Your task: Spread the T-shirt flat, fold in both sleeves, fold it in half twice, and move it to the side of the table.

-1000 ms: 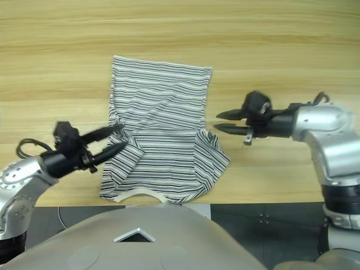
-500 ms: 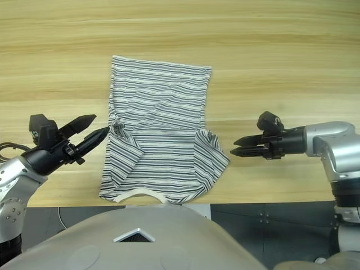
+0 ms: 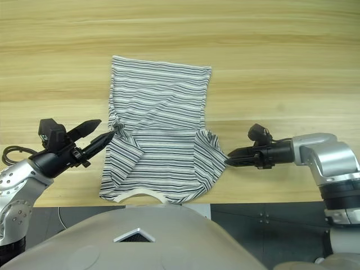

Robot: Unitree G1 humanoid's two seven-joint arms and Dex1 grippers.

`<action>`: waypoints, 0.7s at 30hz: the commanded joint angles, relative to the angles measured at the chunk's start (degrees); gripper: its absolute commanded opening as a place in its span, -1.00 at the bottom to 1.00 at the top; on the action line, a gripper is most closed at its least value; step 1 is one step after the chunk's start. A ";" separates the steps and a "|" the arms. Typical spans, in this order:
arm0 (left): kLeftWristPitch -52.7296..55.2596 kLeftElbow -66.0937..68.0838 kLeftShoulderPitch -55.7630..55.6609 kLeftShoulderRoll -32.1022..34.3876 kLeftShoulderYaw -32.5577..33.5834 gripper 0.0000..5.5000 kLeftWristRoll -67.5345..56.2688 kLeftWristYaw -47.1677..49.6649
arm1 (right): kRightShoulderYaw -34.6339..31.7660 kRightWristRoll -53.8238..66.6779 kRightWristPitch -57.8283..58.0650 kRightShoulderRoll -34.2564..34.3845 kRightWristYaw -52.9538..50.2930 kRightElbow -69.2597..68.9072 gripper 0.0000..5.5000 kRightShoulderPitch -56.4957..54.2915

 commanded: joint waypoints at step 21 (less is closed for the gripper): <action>-1.86 1.04 -0.93 -0.08 -1.44 0.00 3.29 -0.20 | -0.34 0.09 0.16 0.83 -1.39 -1.26 -0.95 -3.19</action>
